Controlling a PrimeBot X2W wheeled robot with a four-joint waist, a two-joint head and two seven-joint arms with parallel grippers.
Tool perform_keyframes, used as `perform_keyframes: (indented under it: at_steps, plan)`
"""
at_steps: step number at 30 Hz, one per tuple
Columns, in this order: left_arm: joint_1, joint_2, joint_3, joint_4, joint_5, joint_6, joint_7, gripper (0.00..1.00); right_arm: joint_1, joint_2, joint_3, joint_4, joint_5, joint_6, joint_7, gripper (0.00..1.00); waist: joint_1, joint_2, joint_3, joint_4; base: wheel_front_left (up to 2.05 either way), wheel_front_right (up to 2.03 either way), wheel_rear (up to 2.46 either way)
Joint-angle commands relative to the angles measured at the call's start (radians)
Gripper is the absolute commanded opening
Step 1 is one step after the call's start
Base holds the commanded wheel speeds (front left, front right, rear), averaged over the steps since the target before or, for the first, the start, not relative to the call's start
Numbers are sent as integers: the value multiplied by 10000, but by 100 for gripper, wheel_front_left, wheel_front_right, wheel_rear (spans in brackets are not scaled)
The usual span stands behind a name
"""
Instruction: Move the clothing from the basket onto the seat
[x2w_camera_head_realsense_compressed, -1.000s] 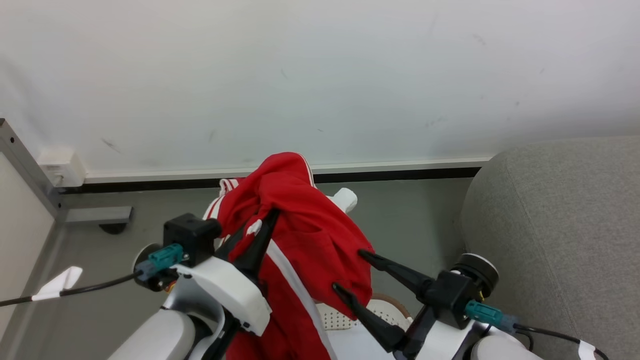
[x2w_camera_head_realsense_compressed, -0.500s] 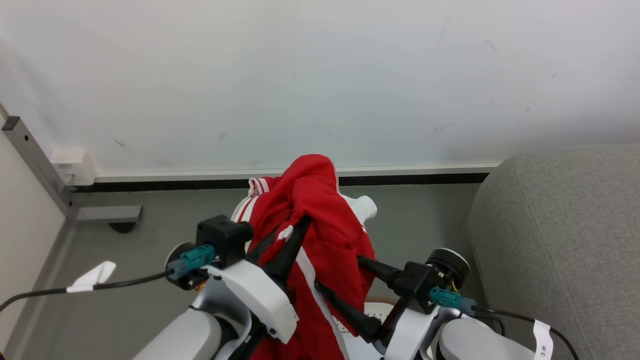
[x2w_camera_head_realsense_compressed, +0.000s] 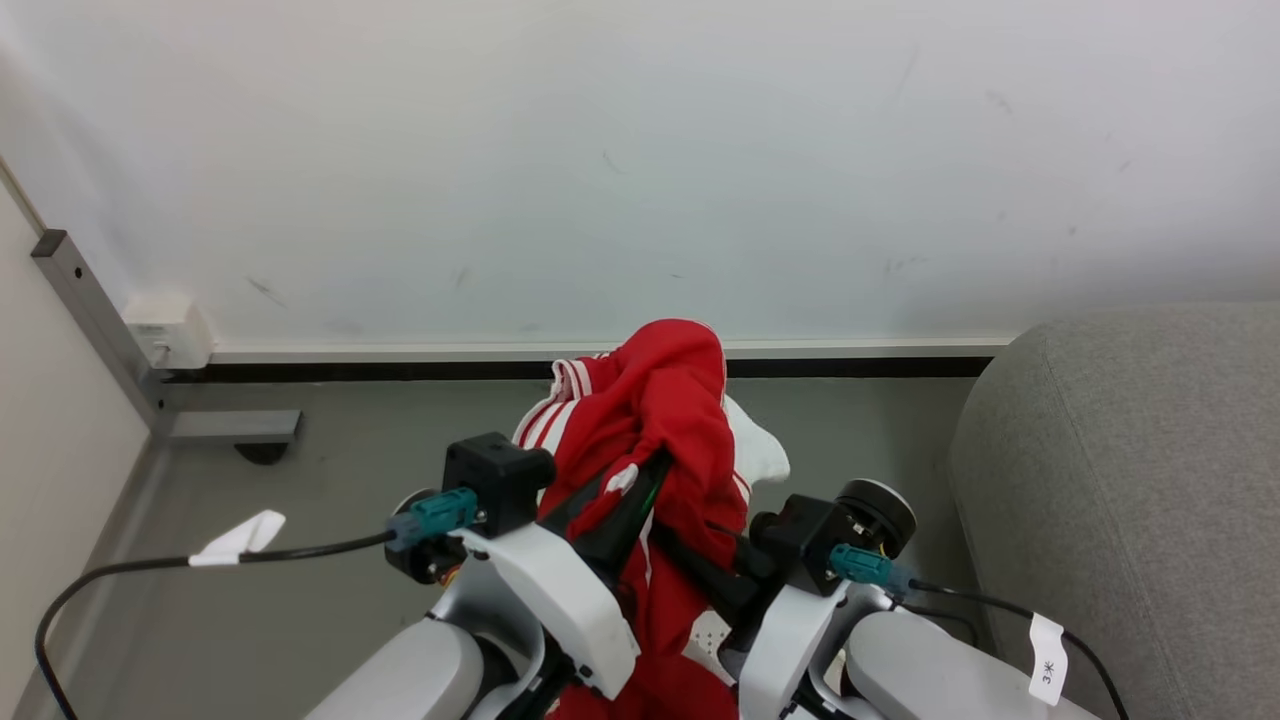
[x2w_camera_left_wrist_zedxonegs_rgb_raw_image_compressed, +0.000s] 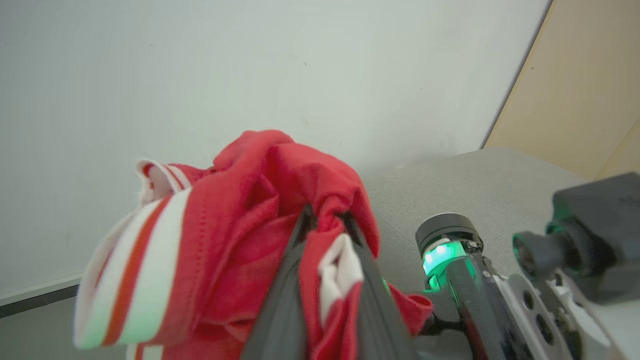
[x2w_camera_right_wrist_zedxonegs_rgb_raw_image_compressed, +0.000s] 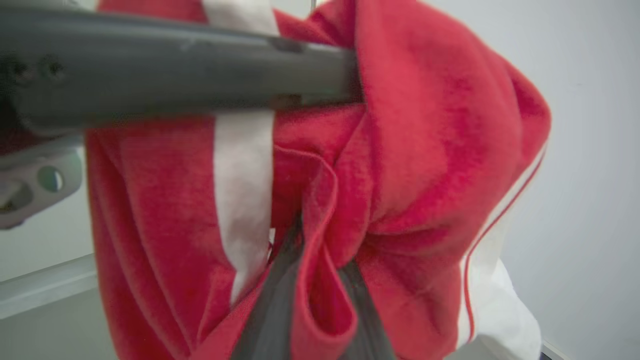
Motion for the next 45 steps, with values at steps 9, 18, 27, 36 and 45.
perform_keyframes:
  at_steps: [9, 18, 27, 36, 45]
  plan:
    - [12, 122, 86, 235, -17, 86, -164, 2, 154, -222, -443, -405, 375, -21, -39, 0, 0, -1, 38, -48, 0, 0, 0]
    - [98, 163, 143, 451, 156, 205, -576, 100, 414, -638, -1238, -890, 826, -21, -41, 0, 0, -1, 126, -159, 0, 0, 0]
    - [112, 132, 135, 582, 145, 242, -721, 100, 480, -1009, -1816, -1094, 673, -21, -41, 0, 0, -1, 190, -253, 0, 0, 0]
    - [125, 216, 121, 611, 191, 288, -842, 100, 506, -1242, -2355, -1275, 445, -21, -42, 0, 0, -1, 229, -499, 0, 0, 0]
    - [202, 323, -5, 556, 333, 295, -946, 100, 503, -1634, -3234, -1443, 112, -21, -40, 0, 0, -1, 369, -1219, 0, 0, 0]
